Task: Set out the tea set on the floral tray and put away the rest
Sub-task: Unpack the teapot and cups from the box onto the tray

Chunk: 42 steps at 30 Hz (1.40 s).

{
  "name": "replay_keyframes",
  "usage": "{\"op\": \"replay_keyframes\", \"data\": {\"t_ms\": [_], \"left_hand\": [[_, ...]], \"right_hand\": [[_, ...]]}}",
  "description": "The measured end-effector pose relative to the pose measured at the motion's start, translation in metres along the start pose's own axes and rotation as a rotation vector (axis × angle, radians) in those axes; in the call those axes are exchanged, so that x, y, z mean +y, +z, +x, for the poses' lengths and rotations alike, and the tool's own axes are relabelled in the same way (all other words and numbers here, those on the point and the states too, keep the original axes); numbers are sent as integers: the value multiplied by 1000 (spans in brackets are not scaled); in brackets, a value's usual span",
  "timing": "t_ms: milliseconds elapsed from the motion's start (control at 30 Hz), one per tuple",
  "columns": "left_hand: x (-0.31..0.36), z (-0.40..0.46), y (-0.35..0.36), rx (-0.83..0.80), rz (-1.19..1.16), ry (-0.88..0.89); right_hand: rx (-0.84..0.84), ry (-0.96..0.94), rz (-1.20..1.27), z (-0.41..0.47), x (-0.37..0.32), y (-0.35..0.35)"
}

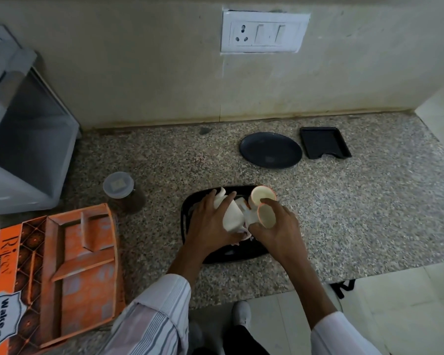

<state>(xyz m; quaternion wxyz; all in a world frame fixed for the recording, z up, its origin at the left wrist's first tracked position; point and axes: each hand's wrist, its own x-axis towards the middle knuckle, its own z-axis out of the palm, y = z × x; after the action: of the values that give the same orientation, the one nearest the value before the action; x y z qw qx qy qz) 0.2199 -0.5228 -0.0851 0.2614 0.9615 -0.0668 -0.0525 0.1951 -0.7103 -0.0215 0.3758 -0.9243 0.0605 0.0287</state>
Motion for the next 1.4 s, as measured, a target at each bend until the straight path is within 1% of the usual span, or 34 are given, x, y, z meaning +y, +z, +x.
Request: {"op": "replay_keyframes", "data": {"t_ms": [133, 267, 433, 533, 600, 733, 900, 1033, 1267, 1400], "left_hand": [[-4, 9, 3, -14, 17, 4], [-7, 9, 3, 7, -54, 35], [-11, -4, -12, 141, -216, 63], [-20, -14, -15, 165, -296, 57], [-31, -21, -13, 143, -370, 51], [-42, -31, -16, 56, -461, -22], [-43, -28, -15, -14, -495, -39], [-45, -22, -17, -44, -470, -29], [-48, -17, -16, -41, -405, 29], [-46, -21, -21, -22, -431, 48]], "right_hand": [[-6, -2, 8, 5, 0, 2], [1, -14, 10, 3, 2, -2], [-12, -16, -8, 2, 1, -2], [-18, -38, -23, 0, -3, 0], [-13, -60, -29, -1, -5, 3], [5, -78, -50, -5, -9, 7], [-18, -107, -73, -4, -3, 9], [-12, -111, -84, -3, 2, 8], [-21, -76, -178, -3, 19, 4], [-33, -79, -230, -2, 32, 8]]}}
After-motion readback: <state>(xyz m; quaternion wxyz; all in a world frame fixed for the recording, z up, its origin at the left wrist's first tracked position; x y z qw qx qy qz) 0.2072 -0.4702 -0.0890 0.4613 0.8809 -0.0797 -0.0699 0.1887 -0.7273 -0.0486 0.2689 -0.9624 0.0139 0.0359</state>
